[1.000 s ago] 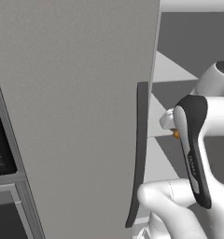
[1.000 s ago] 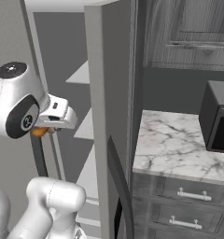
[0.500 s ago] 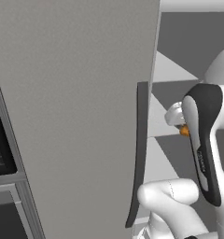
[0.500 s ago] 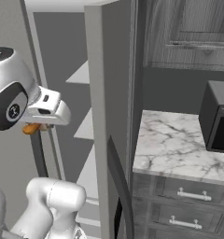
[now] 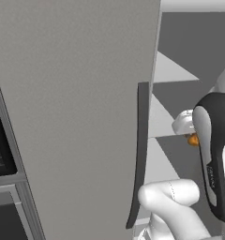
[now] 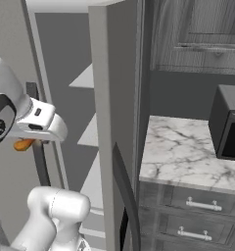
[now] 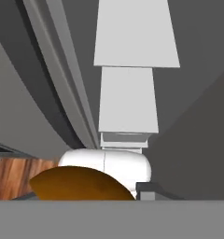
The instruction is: Take the orange, mushroom, and kiwi from the freezer and place them in the bowl on the counter.
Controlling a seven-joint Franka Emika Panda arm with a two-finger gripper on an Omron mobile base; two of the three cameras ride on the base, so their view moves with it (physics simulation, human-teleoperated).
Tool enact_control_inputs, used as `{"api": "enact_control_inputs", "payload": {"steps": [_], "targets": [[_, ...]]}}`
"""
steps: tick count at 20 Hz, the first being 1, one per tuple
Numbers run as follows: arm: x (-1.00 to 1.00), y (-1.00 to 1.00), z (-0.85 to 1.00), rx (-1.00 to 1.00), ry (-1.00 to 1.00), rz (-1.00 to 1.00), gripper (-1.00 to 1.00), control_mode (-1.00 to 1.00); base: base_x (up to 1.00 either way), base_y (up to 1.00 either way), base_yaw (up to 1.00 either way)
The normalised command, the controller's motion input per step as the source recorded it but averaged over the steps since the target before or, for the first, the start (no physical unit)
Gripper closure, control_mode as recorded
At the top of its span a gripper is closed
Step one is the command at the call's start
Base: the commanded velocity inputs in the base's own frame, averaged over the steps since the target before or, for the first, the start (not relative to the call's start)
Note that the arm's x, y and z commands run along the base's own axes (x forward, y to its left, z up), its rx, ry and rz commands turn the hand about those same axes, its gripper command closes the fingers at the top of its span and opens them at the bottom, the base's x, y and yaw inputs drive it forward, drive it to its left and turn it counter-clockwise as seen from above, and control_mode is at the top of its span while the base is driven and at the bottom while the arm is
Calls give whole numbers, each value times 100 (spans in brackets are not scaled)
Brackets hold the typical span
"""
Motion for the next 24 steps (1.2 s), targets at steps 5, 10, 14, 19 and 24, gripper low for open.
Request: {"api": "enact_control_inputs", "payload": {"steps": [5, 10, 14, 19, 24], "targets": [[-19, 0, -2, 0, 0, 0, 100, 100, -45, -1, 0], [0, 0, 0, 0, 0, 0, 100, 100, -100, -13, -4], [0, 0, 0, 0, 0, 0, 100, 100, -98, -32, -7], [0, 0, 0, 0, 0, 0, 100, 100, -15, -81, -11], [0, 0, 0, 0, 0, 0, 100, 100, 0, -100, -9]]}}
